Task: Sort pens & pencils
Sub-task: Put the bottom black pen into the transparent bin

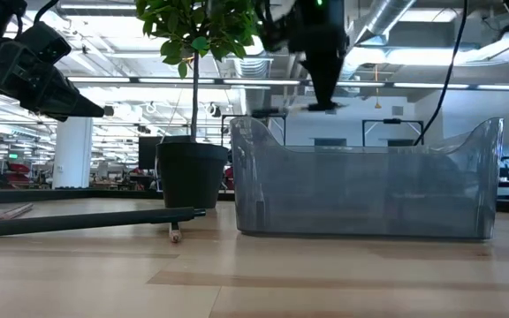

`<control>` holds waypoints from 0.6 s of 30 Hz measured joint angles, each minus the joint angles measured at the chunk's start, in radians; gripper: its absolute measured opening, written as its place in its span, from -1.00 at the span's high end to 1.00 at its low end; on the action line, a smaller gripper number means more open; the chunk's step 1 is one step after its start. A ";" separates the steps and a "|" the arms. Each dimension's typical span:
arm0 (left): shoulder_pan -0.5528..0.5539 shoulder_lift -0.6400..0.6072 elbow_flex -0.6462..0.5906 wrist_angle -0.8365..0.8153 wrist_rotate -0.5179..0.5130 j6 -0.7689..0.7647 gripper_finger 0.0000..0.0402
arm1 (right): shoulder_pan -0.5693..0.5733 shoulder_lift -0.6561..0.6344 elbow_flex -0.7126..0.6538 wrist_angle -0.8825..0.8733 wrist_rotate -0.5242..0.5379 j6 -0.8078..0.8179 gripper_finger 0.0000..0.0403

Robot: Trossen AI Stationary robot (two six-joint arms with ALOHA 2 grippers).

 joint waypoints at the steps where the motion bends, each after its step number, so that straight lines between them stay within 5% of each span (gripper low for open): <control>1: 0.000 0.000 0.000 0.000 0.000 0.000 1.00 | -0.007 -0.007 -0.021 0.001 0.000 -0.012 0.76; 6: 0.000 0.000 0.000 0.000 0.000 0.000 1.00 | -0.044 -0.056 -0.145 0.027 0.000 -0.027 0.76; 18: 0.000 0.000 0.000 0.000 0.000 -0.001 1.00 | -0.128 -0.242 -0.476 0.398 -0.060 -0.123 0.76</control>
